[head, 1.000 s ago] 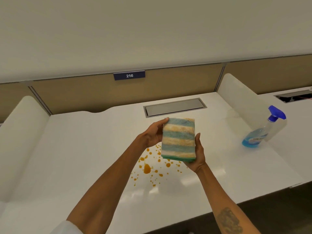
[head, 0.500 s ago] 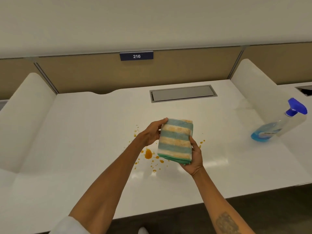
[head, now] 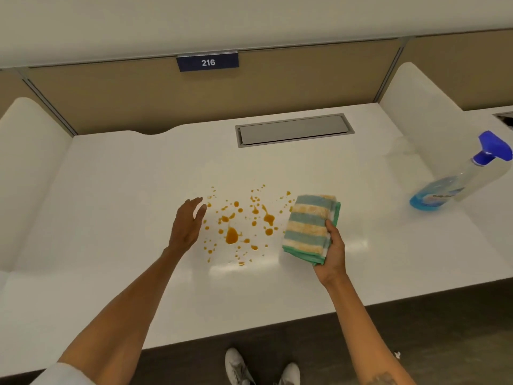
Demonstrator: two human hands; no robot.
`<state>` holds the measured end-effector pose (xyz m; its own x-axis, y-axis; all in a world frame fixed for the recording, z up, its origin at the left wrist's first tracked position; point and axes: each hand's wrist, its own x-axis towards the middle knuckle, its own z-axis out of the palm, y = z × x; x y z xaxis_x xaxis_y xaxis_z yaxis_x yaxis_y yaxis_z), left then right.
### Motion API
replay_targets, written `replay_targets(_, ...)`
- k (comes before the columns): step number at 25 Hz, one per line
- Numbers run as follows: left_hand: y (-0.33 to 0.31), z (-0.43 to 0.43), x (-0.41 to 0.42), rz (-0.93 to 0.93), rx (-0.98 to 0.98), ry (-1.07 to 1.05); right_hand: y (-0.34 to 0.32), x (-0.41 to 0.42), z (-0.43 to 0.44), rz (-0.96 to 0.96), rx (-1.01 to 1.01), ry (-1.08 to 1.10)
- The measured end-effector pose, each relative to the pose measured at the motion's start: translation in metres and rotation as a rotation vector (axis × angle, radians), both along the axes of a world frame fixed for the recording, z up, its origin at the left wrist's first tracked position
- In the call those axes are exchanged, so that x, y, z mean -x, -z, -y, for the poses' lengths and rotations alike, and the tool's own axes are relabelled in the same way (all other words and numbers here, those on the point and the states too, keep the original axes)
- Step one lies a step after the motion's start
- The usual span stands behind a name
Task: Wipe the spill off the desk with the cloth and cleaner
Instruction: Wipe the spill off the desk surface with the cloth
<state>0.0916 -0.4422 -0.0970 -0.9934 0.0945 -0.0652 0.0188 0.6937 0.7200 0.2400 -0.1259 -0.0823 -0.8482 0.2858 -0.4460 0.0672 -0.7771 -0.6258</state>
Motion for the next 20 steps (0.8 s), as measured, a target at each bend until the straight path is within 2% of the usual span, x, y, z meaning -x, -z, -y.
replay_targets(3,0.024,0.036,-0.007,0.025,0.167,-0.037,-0.003,-0.006,-0.019,0.087,-0.210,0.157)
replay_targets(6,0.040,0.059,-0.013,0.051,0.266,-0.109,0.000,-0.009,-0.035,0.224,-0.603,0.304)
replay_targets(8,0.048,0.067,-0.016,0.069,0.297,-0.145,0.005,-0.004,-0.045,0.306,-0.889,0.313)
replay_targets(13,0.063,0.081,-0.017,0.116,0.355,-0.166,0.028,0.051,-0.071,0.498,-1.367,0.051)
replay_targets(18,0.073,0.082,-0.020,0.122,0.390,-0.164,0.047,0.095,-0.069,0.560,-1.634,-0.539)
replay_targets(20,0.072,0.082,-0.015,0.075,0.394,-0.203,0.048,0.100,-0.074,0.573,-1.610,-0.448)
